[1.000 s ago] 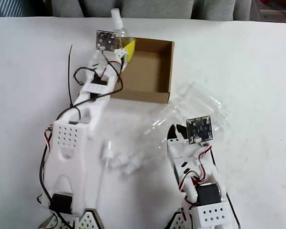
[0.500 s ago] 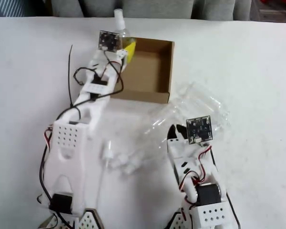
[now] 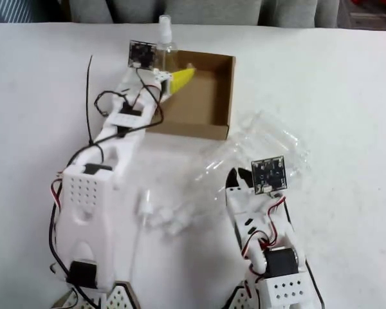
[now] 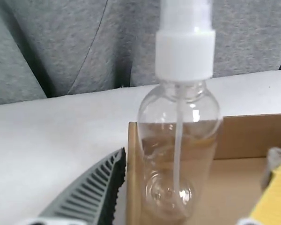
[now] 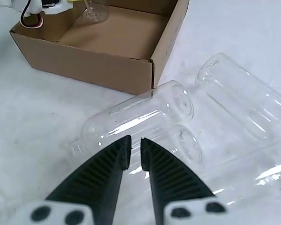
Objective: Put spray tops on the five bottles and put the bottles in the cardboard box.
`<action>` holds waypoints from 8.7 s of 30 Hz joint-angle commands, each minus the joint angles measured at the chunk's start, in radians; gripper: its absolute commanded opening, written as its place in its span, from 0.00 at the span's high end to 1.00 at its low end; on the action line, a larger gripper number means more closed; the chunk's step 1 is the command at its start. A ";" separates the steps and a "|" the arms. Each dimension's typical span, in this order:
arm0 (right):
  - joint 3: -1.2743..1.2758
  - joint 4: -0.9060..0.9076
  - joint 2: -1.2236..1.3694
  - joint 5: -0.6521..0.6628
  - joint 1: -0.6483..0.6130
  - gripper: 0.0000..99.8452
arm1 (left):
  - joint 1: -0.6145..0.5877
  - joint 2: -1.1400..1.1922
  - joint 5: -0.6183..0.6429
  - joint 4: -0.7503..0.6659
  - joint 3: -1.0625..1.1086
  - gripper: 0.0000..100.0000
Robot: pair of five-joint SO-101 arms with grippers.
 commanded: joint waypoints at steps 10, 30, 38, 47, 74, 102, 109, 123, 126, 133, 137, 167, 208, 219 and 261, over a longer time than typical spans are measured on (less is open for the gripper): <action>0.023 -0.004 -0.010 0.012 0.010 0.98 | 0.038 -0.486 0.005 0.003 0.410 0.57; 0.023 0.001 -0.010 0.012 0.019 0.98 | 0.094 -1.428 -0.051 0.819 0.930 0.57; 0.023 0.002 -0.010 0.012 0.019 0.98 | 0.056 -1.643 0.186 1.183 0.941 0.57; 0.023 0.002 -0.012 0.012 0.019 0.98 | -0.010 -1.719 0.226 1.471 1.014 0.56; -0.035 0.001 -0.021 0.014 0.145 0.98 | -0.262 -1.753 -0.160 0.895 1.467 0.98; -0.770 0.329 0.671 0.181 0.214 0.98 | -0.383 -1.150 -0.161 0.965 1.085 0.98; -1.014 0.369 1.095 0.132 0.306 0.98 | -0.381 -1.148 -0.161 0.965 1.085 0.98; -1.557 0.401 1.549 -0.506 0.231 0.90 | -0.380 -1.147 -0.163 0.970 1.086 0.98; -1.689 0.371 1.649 -0.603 0.157 0.93 | -0.363 -1.147 -0.161 0.967 1.086 0.98; -1.737 0.473 1.831 -0.974 0.160 0.75 | -0.343 -1.145 -0.161 0.968 1.086 0.98; -1.740 0.467 1.847 -0.999 0.150 0.73 | -0.343 -1.147 -0.161 0.970 1.086 0.98; -1.754 0.251 1.995 -1.005 0.271 0.60 | -0.309 -1.147 -0.167 0.993 1.088 0.98; -2.084 0.220 2.371 -0.707 0.262 0.93 | -0.309 -1.147 -0.167 0.994 1.088 0.98; -2.076 0.432 2.144 -0.586 0.332 0.98 | -0.311 -1.148 -0.167 0.994 1.088 0.98; -1.568 0.418 1.873 -0.209 -0.694 0.88 | -0.621 -0.912 0.015 1.057 0.809 0.98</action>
